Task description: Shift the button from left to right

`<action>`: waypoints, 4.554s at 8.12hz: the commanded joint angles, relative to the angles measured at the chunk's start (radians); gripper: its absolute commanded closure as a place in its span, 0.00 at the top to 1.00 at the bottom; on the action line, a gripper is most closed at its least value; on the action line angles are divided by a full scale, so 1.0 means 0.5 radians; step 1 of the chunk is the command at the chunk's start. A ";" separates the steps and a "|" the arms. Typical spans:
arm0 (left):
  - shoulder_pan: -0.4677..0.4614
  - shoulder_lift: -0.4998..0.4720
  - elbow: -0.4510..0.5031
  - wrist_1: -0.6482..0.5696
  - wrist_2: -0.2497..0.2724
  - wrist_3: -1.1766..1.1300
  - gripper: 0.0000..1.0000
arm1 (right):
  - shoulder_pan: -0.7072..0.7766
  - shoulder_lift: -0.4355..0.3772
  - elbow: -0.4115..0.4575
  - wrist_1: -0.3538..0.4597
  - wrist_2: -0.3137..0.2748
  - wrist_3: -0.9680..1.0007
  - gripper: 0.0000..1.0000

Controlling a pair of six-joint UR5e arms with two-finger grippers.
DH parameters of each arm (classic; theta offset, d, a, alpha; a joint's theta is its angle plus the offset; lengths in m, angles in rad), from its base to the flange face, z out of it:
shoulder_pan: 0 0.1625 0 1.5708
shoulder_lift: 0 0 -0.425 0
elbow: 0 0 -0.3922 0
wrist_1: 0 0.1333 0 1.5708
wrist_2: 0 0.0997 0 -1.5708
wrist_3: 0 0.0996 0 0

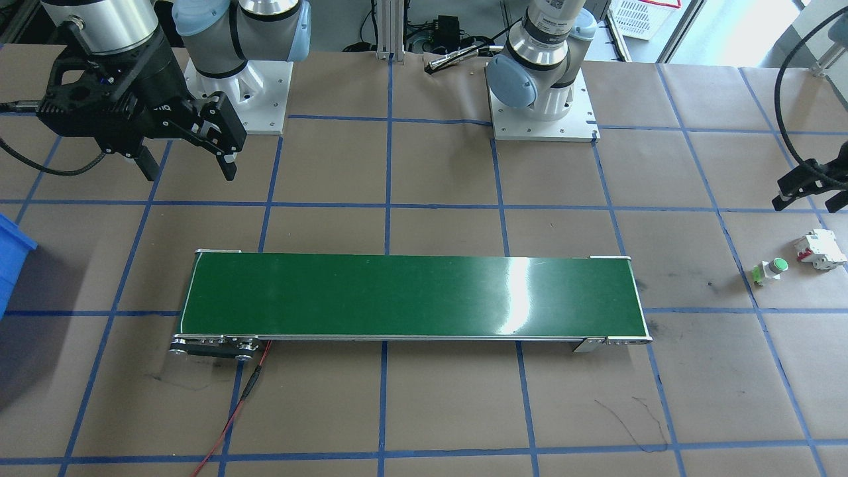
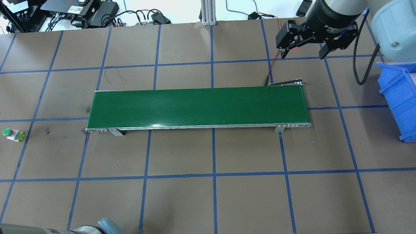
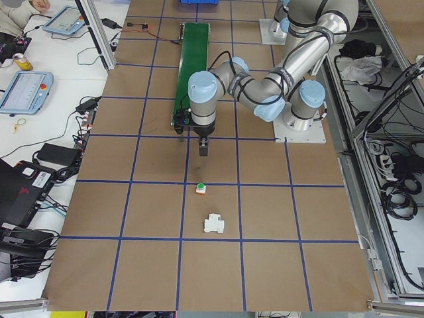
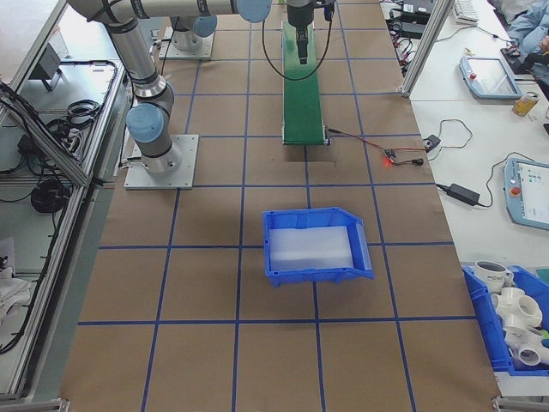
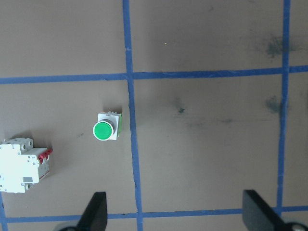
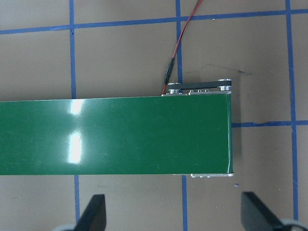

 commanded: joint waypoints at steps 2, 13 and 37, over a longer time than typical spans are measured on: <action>0.072 -0.368 -0.005 0.372 0.013 0.349 1.00 | 0.000 0.003 0.000 0.000 0.001 0.003 1.00; 0.078 -0.694 -0.087 0.658 0.184 0.607 1.00 | 0.000 0.000 0.000 0.000 0.001 0.000 1.00; -0.934 -0.037 -0.087 0.139 -0.101 -0.801 0.00 | 0.000 0.003 0.000 0.003 -0.005 0.003 1.00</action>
